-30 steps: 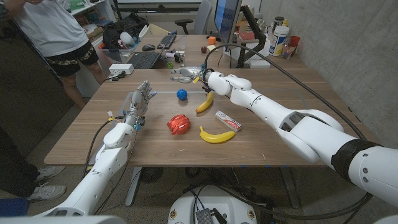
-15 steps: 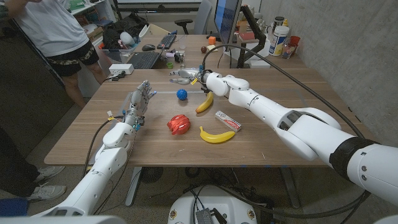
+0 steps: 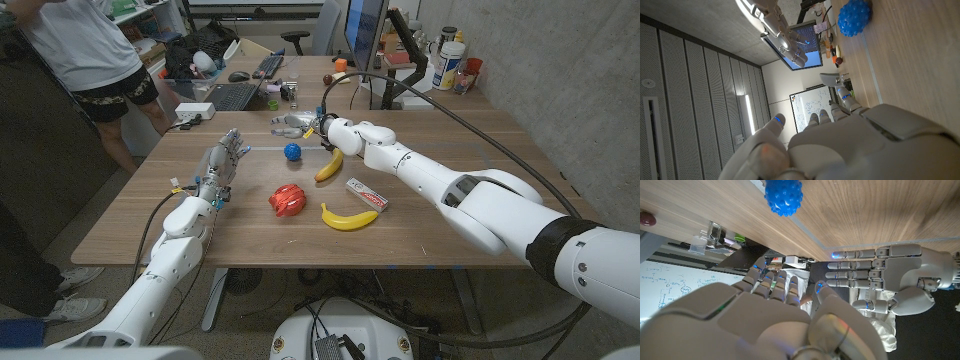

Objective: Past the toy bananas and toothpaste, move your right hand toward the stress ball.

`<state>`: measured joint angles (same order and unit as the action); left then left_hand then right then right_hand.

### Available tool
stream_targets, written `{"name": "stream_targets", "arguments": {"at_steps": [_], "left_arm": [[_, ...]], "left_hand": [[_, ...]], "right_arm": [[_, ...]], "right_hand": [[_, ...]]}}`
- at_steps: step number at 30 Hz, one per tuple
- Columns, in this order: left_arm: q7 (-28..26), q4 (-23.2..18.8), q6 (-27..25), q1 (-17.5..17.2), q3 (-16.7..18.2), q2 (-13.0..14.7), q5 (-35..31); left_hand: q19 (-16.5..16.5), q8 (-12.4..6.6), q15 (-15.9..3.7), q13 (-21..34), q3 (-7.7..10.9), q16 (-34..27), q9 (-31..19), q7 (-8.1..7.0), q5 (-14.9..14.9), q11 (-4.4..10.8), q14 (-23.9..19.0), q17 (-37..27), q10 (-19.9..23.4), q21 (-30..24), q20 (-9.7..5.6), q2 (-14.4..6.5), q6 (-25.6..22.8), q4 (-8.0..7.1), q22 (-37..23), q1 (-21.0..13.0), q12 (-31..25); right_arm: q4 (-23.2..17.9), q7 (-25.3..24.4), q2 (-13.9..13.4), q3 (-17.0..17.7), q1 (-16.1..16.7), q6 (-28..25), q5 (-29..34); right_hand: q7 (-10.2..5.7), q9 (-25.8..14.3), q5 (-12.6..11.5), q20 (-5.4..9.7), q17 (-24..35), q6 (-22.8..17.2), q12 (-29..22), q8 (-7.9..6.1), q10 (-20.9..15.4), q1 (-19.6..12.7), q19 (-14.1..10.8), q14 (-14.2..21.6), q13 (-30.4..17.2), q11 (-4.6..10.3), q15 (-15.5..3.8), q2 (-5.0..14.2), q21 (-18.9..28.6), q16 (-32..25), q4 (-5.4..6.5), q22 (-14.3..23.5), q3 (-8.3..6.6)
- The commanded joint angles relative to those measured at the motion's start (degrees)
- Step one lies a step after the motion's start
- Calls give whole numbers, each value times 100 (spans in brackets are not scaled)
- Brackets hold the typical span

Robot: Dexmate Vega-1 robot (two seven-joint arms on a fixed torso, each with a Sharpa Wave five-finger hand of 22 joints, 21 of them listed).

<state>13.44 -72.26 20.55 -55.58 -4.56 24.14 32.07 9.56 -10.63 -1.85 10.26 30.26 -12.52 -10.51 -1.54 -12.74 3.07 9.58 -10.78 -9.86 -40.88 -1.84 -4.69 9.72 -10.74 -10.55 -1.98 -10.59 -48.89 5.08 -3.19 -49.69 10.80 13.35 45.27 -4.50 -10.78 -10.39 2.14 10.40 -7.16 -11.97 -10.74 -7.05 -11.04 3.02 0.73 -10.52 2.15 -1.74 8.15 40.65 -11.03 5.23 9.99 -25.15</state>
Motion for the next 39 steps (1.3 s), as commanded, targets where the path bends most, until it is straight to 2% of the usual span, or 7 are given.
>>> {"name": "stream_targets", "arguments": {"at_steps": [1,14,23,27,34,39], "left_arm": [[198,151,51,99,0,24,71],[590,461,134,289,-8,55,179],[1030,782,218,487,-7,94,287],[1151,870,233,517,14,108,329],[1257,983,233,546,54,126,353],[1315,1062,239,599,62,134,339]], "left_hand": [[117,-28,-87,27,18,-4,-16,-7,3,-7,177,-12,-54,9,-288,-540,-18,0,-5,42,-16],[106,-28,-77,27,18,-6,-16,-10,3,12,170,-12,-45,18,-292,-540,-20,0,-6,42,-20],[111,-27,-93,27,17,-6,-16,-15,3,16,171,-12,-53,28,-289,-538,-19,0,-6,42,-18],[107,-28,-82,27,16,-5,-15,-16,3,12,172,-12,-50,30,-289,-538,-20,0,-6,43,-19],[107,-26,-83,27,16,-4,-15,-24,3,-2,174,-11,-52,35,-288,-538,-16,0,-7,43,-18],[105,-28,-79,27,16,-5,-15,-14,3,19,171,-12,-54,40,-289,-538,-22,0,-7,43,-17]], "right_arm": [[278,-77,146,-150,-125,-121,56],[639,-217,341,-323,-259,-241,77],[449,-175,358,-386,-161,-619,144],[484,-184,419,-434,-149,-707,168],[863,-269,591,-543,-280,-612,142],[1380,-453,802,-627,-419,-508,75]], "right_hand": [[-23,-21,-27,469,15,-1,-6,-19,22,-55,-26,-33,-18,12,-155,196,-23,-30,28,17,4],[-25,-22,-28,473,17,13,-7,-18,24,-62,-35,-30,-18,25,-164,196,-40,-32,41,18,15],[-21,-22,-28,477,17,19,-10,-19,22,-71,-45,-30,-18,18,-168,197,-51,-32,47,18,21],[-22,-22,-29,476,16,23,-9,-19,23,-76,-49,-28,-18,21,-165,198,-56,-33,49,19,24],[-24,-22,-29,486,16,32,-9,-18,27,-83,-57,-23,-18,29,-174,198,-66,-34,54,19,29],[-21,-22,-29,488,17,37,-10,-18,27,-86,-69,-24,-18,35,-170,197,-71,-34,59,19,35]]}}
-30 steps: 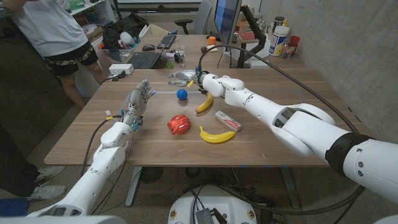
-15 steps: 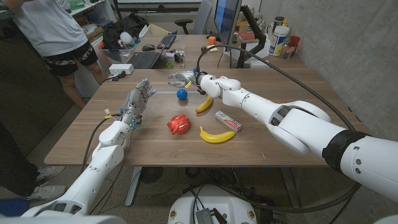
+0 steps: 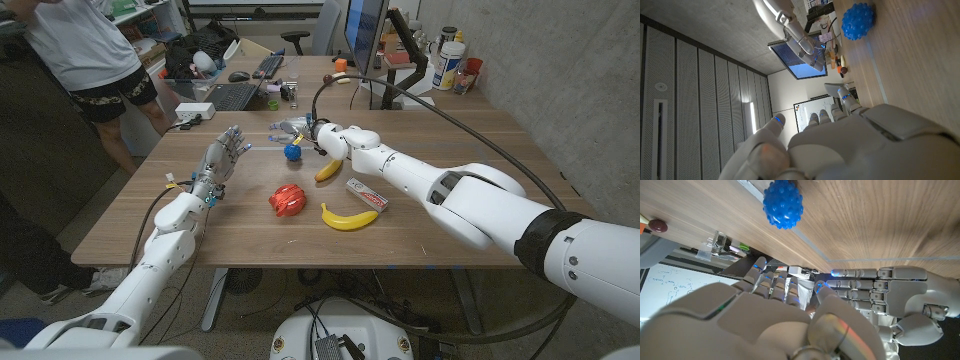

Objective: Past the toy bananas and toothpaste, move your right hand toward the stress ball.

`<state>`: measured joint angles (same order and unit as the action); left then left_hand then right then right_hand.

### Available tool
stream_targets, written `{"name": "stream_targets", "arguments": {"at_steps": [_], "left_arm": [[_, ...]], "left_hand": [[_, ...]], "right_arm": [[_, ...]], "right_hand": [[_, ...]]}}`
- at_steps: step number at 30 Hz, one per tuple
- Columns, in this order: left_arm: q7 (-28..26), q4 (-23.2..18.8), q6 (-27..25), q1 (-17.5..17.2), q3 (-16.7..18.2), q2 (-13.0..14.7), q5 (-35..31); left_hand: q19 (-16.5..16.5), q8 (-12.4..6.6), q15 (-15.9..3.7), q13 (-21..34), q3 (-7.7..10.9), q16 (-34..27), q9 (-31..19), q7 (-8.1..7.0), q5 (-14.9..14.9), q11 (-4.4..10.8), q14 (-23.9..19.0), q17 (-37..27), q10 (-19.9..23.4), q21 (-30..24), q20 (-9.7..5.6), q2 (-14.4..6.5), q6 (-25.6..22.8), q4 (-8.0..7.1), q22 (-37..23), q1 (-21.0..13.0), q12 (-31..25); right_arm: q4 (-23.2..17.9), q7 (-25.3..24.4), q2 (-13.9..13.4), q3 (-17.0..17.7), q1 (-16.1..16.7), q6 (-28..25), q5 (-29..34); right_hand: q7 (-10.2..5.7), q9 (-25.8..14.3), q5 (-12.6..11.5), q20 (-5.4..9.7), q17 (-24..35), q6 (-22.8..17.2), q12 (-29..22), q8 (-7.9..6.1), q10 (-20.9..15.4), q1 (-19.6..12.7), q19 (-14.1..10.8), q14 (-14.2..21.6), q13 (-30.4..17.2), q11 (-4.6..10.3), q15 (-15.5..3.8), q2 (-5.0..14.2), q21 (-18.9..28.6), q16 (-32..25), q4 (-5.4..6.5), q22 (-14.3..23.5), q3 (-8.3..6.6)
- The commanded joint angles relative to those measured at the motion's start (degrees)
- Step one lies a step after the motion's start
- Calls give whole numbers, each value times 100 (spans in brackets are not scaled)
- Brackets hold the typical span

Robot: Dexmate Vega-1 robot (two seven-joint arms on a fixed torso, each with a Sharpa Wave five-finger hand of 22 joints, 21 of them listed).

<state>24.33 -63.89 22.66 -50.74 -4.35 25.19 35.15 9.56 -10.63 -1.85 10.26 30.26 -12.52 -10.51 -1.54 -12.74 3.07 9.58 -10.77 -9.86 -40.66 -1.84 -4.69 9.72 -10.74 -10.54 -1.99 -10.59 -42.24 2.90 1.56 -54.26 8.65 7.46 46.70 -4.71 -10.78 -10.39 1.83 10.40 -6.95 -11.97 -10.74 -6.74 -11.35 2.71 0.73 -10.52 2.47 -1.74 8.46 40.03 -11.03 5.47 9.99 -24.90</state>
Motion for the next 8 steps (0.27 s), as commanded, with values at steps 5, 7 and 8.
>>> {"name": "stream_targets", "arguments": {"at_steps": [5,7,8], "left_arm": [[286,332,61,191,45,25,14],[298,385,73,228,46,18,6],[305,424,86,255,45,12,-3]], "left_hand": [[107,-27,-84,27,14,-4,-15,-18,3,23,172,-12,-55,23,-291,-537,-19,-1,-9,44,-17],[105,-28,-85,27,14,-5,-15,-18,3,17,171,-12,-54,24,-296,-536,-22,-1,-9,45,-18],[103,-28,-86,27,14,-5,-15,-19,3,15,171,-12,-55,24,-298,-536,-22,-1,-9,44,-17]], "right_arm": [[1884,-599,822,-402,-598,257,-204],[2191,-564,1019,-629,-737,-34,-430],[2219,-494,1070,-839,-788,-288,-644]], "right_hand": [[2,-22,-30,513,16,24,-11,-17,-5,-60,-47,-19,-18,-1,-168,167,-13,-36,37,19,13],[2,-22,-31,509,15,23,-11,-18,-5,-65,-51,-16,-18,1,-167,169,-15,-36,35,19,11],[-1,-22,-32,507,14,25,-11,-18,-6,-71,-52,-16,-18,-4,-170,170,-16,-35,32,19,9]]}}
